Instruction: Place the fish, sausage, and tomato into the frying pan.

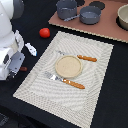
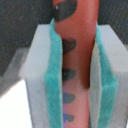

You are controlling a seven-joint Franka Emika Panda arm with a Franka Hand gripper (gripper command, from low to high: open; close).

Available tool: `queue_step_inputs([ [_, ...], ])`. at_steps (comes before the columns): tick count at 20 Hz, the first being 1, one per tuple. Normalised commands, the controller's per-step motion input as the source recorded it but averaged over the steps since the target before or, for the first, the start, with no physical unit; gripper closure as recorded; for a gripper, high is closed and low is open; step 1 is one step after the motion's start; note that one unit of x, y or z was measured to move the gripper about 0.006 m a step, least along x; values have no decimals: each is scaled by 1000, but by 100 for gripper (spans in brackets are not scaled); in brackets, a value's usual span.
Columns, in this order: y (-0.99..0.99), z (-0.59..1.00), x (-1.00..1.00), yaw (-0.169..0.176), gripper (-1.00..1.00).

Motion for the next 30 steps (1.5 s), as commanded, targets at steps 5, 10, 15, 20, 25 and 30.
queue_step_inputs([
  [5, 26, 970, 197, -39, 100],
  [10, 570, 1000, 812, -24, 100],
  [15, 704, 1000, 972, -9, 100],
  [20, 815, 1000, 955, 0, 100],
  [25, 908, 1000, 816, 0, 100],
  [30, 923, 1000, 813, 0, 100],
])
